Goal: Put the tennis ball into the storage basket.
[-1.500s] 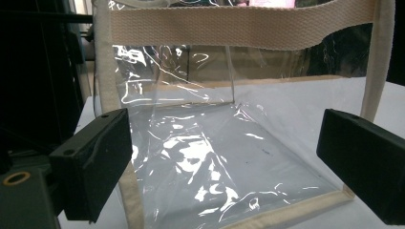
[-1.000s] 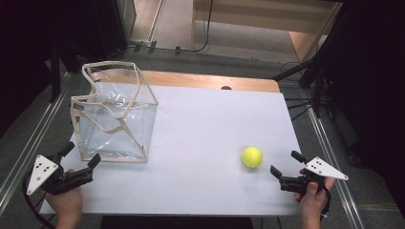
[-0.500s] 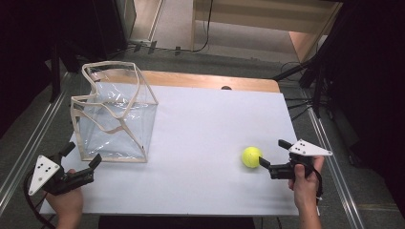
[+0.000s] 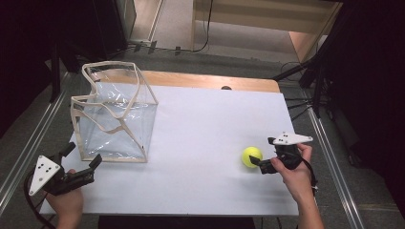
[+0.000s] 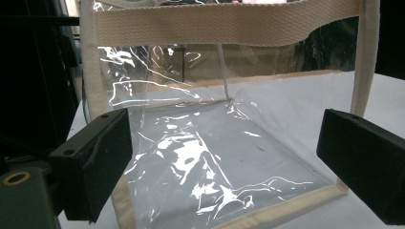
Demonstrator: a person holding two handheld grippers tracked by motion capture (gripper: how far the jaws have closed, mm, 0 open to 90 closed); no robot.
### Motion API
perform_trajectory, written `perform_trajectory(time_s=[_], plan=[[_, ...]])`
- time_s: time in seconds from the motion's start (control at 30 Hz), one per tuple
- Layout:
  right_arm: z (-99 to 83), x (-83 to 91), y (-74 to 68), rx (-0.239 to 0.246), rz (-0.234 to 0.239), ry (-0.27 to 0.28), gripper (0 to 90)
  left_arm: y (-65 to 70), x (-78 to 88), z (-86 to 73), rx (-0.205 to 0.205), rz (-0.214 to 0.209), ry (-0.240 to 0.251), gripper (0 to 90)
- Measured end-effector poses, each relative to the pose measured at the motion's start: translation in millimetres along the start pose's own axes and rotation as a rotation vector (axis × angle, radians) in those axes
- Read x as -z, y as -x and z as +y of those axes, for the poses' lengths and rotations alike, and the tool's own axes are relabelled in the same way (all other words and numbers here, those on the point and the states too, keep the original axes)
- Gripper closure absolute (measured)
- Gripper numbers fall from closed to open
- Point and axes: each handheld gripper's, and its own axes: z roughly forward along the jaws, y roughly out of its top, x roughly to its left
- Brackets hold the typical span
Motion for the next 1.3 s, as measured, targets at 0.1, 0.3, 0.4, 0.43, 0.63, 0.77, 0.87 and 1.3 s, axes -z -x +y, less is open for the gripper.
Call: perform_trajectory(time_s=[0.1,0.3,0.4,0.43,0.63,0.77,0.87,1.3], plan=[[1.9,-5.1,-0.5,0.016,0.017,-0.04,0.0,0.2,0.1,0.1,-0.001,0.002,-0.003,5.4],[4.9,-13.1,-1.4,0.047,0.018,-0.149,0.0,0.5,-0.2,0.1,-0.001,0.002,-0.004,5.4],[5.9,-17.0,0.6,0.051,0.028,-0.19,0.0,0.7,-0.2,0.1,-0.002,0.002,-0.005,5.4],[5.9,-18.7,0.6,0.056,0.027,-0.203,0.0,0.7,-0.2,0.1,-0.003,0.001,-0.006,5.4],[5.9,-28.6,0.7,0.062,0.028,-0.265,1.4,0.7,-0.4,0.1,-0.004,0.0,-0.006,5.3],[6.4,-34.0,-0.3,0.056,0.041,-0.295,3.6,0.8,-0.6,0.1,-0.008,-0.001,-0.007,5.4],[6.7,-38.6,-1.1,0.063,0.037,-0.331,4.9,0.8,-0.7,0.2,-0.009,0.001,-0.009,5.4],[8.0,-50.6,-2.9,0.057,0.005,-0.401,19.8,0.9,-0.7,0.1,-0.009,-0.001,-0.007,5.4]])
